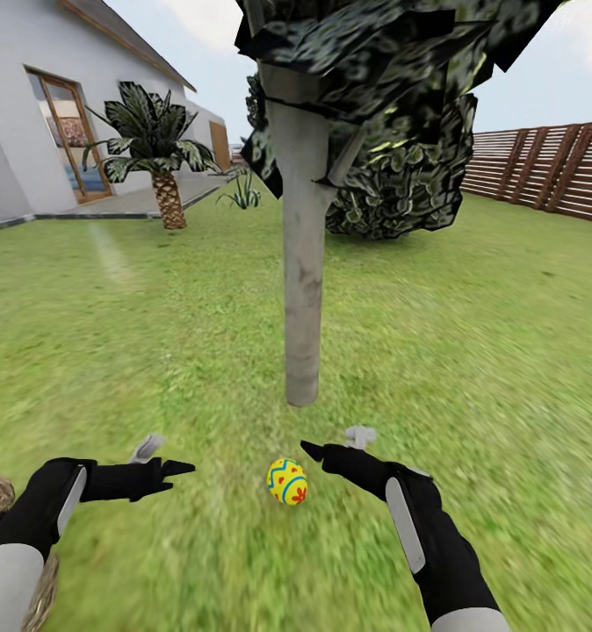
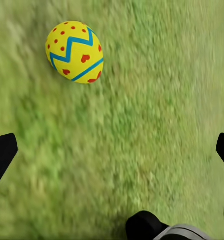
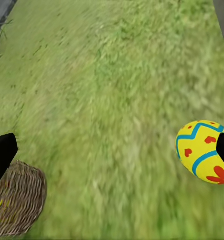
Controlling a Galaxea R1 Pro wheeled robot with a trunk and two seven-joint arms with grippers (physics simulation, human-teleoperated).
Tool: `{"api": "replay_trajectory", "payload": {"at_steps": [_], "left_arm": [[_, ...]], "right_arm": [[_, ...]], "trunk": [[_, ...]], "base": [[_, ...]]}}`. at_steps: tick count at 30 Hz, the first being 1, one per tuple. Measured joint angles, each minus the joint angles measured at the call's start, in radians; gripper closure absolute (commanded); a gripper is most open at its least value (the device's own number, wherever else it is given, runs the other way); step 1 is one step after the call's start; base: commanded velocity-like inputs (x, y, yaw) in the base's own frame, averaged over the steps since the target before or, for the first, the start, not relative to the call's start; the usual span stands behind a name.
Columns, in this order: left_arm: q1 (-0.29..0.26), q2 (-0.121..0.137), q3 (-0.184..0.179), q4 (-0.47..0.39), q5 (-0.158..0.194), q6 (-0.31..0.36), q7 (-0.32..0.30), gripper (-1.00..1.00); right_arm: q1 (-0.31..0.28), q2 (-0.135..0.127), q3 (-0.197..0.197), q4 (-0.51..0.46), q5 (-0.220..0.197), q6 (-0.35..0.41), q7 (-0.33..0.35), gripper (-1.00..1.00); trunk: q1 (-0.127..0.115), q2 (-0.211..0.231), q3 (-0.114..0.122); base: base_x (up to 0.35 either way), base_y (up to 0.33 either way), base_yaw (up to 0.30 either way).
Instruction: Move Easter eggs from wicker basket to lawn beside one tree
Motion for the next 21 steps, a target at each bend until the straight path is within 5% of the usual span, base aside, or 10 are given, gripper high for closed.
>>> {"api": "replay_trajectory", "payload": {"at_steps": [15, 21], "left_arm": [[0.0, 0.0, -0.001, 0.0, 0.0, 0.0, 0.0, -1.0], [0.0, 0.0, 0.0, 0.0, -0.001, 0.0, -0.003, -1.0]], "right_arm": [[0.0, 0.0, -0.002, 0.0, -0.003, 0.0, 0.0, -1.0], [0.0, 0.0, 0.0, 0.0, -0.001, 0.0, 0.0, -1.0]], "trunk": [[-0.007, 0.004, 0.06], [-0.007, 0.004, 0.06]], "base": [[0.0, 0.0, 0.026], [0.0, 0.0, 0.009]]}}
